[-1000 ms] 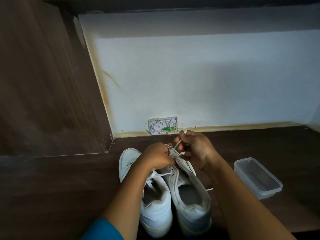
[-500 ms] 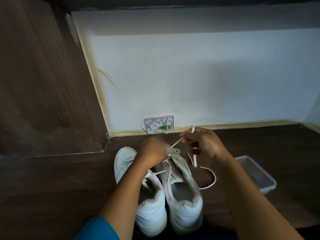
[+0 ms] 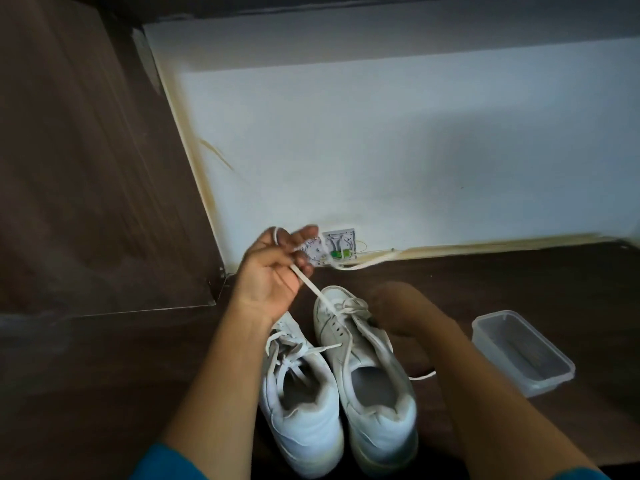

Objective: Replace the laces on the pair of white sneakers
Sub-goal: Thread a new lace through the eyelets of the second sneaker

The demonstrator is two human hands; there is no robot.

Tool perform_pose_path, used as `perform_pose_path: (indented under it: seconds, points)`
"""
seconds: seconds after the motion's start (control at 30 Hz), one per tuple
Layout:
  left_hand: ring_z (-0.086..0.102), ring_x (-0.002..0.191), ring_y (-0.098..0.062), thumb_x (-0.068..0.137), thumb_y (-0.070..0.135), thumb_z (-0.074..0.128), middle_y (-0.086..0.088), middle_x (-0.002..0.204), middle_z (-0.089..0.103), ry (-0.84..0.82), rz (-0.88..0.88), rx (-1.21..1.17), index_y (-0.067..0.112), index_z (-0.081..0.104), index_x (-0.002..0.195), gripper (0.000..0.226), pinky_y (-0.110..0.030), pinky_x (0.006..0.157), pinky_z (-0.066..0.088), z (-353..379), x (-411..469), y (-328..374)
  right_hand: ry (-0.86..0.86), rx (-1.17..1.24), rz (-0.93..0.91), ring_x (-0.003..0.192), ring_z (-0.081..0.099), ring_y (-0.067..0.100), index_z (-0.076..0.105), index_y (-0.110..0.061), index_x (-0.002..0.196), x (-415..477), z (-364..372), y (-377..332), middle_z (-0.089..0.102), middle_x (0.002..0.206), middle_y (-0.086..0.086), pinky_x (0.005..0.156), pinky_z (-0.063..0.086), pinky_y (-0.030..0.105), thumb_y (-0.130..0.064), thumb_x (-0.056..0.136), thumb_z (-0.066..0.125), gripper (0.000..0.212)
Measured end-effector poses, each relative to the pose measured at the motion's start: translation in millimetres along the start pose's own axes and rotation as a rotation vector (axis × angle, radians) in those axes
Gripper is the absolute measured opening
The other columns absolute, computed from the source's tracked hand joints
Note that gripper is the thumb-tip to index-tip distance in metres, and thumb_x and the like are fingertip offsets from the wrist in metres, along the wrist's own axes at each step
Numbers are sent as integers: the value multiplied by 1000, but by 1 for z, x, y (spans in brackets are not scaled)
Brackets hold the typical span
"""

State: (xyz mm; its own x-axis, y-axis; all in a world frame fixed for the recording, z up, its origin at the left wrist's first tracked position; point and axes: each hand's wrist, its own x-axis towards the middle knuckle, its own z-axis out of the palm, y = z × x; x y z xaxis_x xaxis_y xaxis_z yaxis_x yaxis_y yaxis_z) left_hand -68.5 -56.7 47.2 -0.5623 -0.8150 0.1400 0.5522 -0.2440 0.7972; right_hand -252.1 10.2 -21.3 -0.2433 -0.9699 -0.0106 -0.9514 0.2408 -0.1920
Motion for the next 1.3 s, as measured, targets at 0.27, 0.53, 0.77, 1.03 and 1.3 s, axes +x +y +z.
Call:
perform_pose_path:
  seconds: [0.27, 0.53, 0.77, 1.03, 1.3]
  points:
    - [48, 40, -12, 91, 20, 57, -11, 94, 65, 151, -264, 1090, 9, 59, 99, 14, -18, 38, 34, 0, -1, 11, -40, 746, 204, 59, 47, 17, 60, -6, 67, -11, -28, -8, 52, 64, 6, 51, 36, 24, -9, 89, 53, 23]
    - [43, 43, -11, 94, 29, 54, -3, 65, 57, 49, -416, 1443, 11, 56, 92, 18, -14, 35, 33, 3, -3, -8, 222, 2198, 43, 71, 59, 19, 48, -15, 45, -33, -84, -5, 63, 71, 1, 73, 45, 32, -22, 73, 53, 29]
    - [40, 40, -6, 86, 42, 62, 4, 51, 55, -80, -523, 1720, 14, 72, 76, 31, -13, 39, 29, 10, -7, 1, 410, 2206, -78, 73, 57, 14, 56, -18, 57, -44, -96, 3, 62, 74, -4, 78, 43, 32, -28, 79, 55, 25]
    - [51, 116, -7, 87, 12, 63, 2, 125, 56, -262, 28, 1100, 28, 52, 122, 40, -26, 99, 41, 25, -2, -15, 136, 1160, -57, 41, 31, 11, 66, -16, 66, -36, -83, -24, 46, 57, 7, 44, 21, 21, -3, 91, 52, 32]
    - [54, 53, 12, 93, 7, 53, 21, 55, 62, 6, 167, 1092, 21, 65, 72, 28, -15, 60, 38, 7, 3, 6, 182, 923, -11, 36, 38, 0, 69, -4, 73, -41, -90, -4, 52, 41, -9, 42, 30, 11, -12, 90, 61, 20]
